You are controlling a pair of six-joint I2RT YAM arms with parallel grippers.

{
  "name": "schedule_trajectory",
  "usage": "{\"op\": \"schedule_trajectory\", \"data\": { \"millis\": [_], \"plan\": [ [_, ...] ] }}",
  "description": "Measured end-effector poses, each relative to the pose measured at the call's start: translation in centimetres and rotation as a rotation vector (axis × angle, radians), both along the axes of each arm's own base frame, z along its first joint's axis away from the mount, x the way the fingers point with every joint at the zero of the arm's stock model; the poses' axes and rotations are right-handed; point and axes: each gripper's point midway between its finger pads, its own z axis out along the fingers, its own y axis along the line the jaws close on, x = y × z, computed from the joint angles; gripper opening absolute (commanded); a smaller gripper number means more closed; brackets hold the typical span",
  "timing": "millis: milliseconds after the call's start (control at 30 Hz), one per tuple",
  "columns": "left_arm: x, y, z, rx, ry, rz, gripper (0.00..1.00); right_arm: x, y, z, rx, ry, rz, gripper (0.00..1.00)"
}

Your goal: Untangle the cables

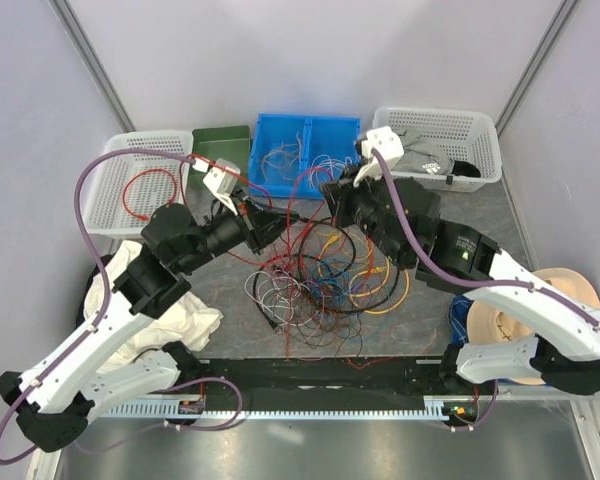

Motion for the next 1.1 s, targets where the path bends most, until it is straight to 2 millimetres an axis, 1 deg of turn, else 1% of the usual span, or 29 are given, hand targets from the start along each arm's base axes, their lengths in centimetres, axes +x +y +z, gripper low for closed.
{"op": "schedule_trajectory", "data": {
  "millis": [100,200,267,367,433,500,533,567,633,733,933,1000,1100],
  "plan": [
    [-1.2,0.3,0.0,-0.040,-0.035,-0.037,0.02,1.3,0.2,2.3,0.031,-0.013,-0.012,0.00],
    [-1.8,0.9,0.2,-0.071,-0.067,-0.036,0.02,1.9,0.7,4.5,0.061,-0.027,-0.007,0.00],
    [-2.0,1.5,0.6,-0.087,-0.081,-0.017,0.02,1.9,1.0,5.0,0.071,-0.030,0.008,0.00],
    [-1.5,2.3,1.2,-0.105,-0.091,0.037,0.02,1.4,1.3,4.4,0.068,-0.017,0.042,0.00],
    [-0.9,2.7,1.2,-0.102,-0.082,0.077,0.02,1.0,1.3,3.1,0.054,0.003,0.061,0.00],
    [-0.4,2.8,1.1,-0.096,-0.071,0.104,0.06,0.6,1.0,1.9,0.035,0.020,0.070,0.00],
    [-0.1,2.8,1.1,-0.093,-0.066,0.119,0.10,0.5,0.9,1.4,0.031,0.028,0.072,0.00],
    [0.1,2.8,1.0,-0.089,-0.062,0.125,0.11,0.3,0.7,0.9,0.025,0.035,0.076,0.00],
    [0.6,2.7,0.6,-0.079,-0.051,0.140,0.15,0.0,0.4,0.4,0.021,0.041,0.079,0.00],
    [0.9,2.6,0.2,-0.069,-0.041,0.147,0.19,-0.3,-0.2,0.1,0.019,0.043,0.079,0.00],
    [0.4,3.0,1.9,-0.117,-0.085,0.141,0.27,-0.7,-1.2,0.5,0.030,0.034,0.069,0.00],
    [0.2,3.2,2.5,-0.132,-0.099,0.141,0.27,-0.7,-1.6,0.2,0.026,0.035,0.060,0.00],
    [-0.2,3.5,3.2,-0.151,-0.117,0.140,0.24,-0.9,-2.3,-0.9,0.006,0.044,0.043,0.00]
  ]
}}
